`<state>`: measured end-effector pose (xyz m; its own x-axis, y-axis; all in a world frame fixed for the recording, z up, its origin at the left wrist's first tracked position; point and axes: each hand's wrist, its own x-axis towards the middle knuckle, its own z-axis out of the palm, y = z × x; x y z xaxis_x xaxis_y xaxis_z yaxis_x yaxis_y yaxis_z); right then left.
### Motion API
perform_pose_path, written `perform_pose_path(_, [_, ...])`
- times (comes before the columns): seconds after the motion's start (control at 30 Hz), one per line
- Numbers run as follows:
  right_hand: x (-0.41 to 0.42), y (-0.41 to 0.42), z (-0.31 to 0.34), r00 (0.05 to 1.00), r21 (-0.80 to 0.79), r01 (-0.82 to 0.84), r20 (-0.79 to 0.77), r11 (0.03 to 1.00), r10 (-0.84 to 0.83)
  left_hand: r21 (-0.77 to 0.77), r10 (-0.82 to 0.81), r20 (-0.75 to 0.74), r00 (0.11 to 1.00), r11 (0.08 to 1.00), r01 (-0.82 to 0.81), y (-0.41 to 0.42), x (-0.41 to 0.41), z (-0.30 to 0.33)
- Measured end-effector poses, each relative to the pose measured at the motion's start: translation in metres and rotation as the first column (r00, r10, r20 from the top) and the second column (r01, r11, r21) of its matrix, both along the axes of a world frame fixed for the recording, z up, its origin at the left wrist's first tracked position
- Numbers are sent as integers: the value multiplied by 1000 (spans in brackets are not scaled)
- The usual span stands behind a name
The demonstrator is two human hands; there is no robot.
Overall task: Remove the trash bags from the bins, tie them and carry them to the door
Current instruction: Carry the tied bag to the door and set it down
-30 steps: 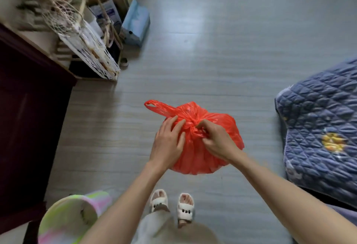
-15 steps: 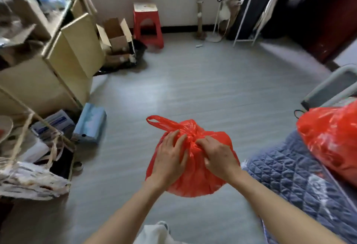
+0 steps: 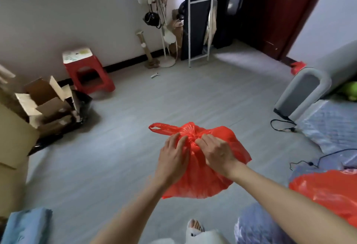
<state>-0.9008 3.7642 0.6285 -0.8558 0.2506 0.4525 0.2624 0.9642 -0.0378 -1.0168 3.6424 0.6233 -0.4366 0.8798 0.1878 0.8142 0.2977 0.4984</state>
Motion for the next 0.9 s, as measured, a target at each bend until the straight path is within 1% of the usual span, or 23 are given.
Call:
perform_pose_path(0.03, [-9, 27, 2, 1000, 41, 0, -16, 999, 0, -12, -7, -24, 1000, 1000, 6, 28, -10, 4])
perform_pose_path(0.07, [-15, 48, 6, 1000, 30, 15, -2, 999, -15, -21, -17, -16, 1000, 1000, 17, 50, -17, 9])
perform_pose_path(0.1, [-26, 83, 5, 999, 34, 40, -11, 999, -40, -40, -34, -28, 999, 999, 32, 89, -31, 9])
perform_pose_path(0.13, [-35, 114, 7, 998, 20, 60, -12, 998, -59, -50, -44, -8, 999, 998, 44, 120, -43, 13])
perform_pose_path(0.23, [-62, 198, 3, 995, 22, 96, -26, 995, -96, -41, -78, -58, 995, 996, 76, 207, -74, 11])
perform_pose_path(0.27, [-72, 228, 0, 993, 1, 117, -29, 993, -117, -48, -94, -32, 995, 995, 92, 239, -84, 9])
perform_pose_path(0.3, [-83, 266, -4, 990, -3, 134, -44, 991, -134, -42, -108, -33, 994, 993, 107, 280, -98, 5])
perform_pose_path(0.37, [-99, 313, -3, 987, -15, 159, -32, 987, -160, 15, -126, -58, 990, 992, 127, 333, -117, 0])
perform_pose_path(0.4, [-109, 344, -7, 982, -36, 189, -18, 981, -190, 18, -158, -42, 987, 987, 158, 367, -128, -4])
perform_pose_path(0.43, [-122, 392, -10, 970, -56, 241, -25, 969, -243, 17, -215, -21, 976, 976, 216, 421, -145, -7])
perform_pose_path(0.47, [-130, 420, -8, 963, -86, 266, -22, 960, -269, 38, -247, 6, 969, 968, 246, 453, -156, -8])
perform_pose_path(0.5, [-136, 445, -5, 960, -87, 279, -12, 956, -281, 49, -272, 1, 962, 961, 272, 481, -166, -9])
perform_pose_path(0.6, [-148, 524, -1, 935, -125, 354, 28, 927, -353, 34, -339, 34, 940, 941, 338, 571, -186, -4])
perform_pose_path(0.63, [-150, 556, 0, 922, -120, 387, 32, 914, -386, 34, -363, 17, 932, 931, 363, 610, -191, -3])
perform_pose_path(0.67, [-151, 584, 3, 906, -137, 424, 48, 895, -422, 21, -377, 41, 925, 926, 377, 643, -193, 1])
perform_pose_path(0.73, [-152, 642, 6, 875, -126, 484, 63, 866, -480, 25, -419, 20, 908, 908, 419, 709, -196, 8])
perform_pose_path(0.77, [-152, 672, 5, 862, -128, 507, 63, 852, -503, 35, -434, 14, 901, 901, 433, 743, -197, 8])
perform_pose_path(0.9, [-150, 818, -9, 814, -139, 580, 83, 802, -575, -13, -509, 47, 859, 860, 510, 897, -199, -5])
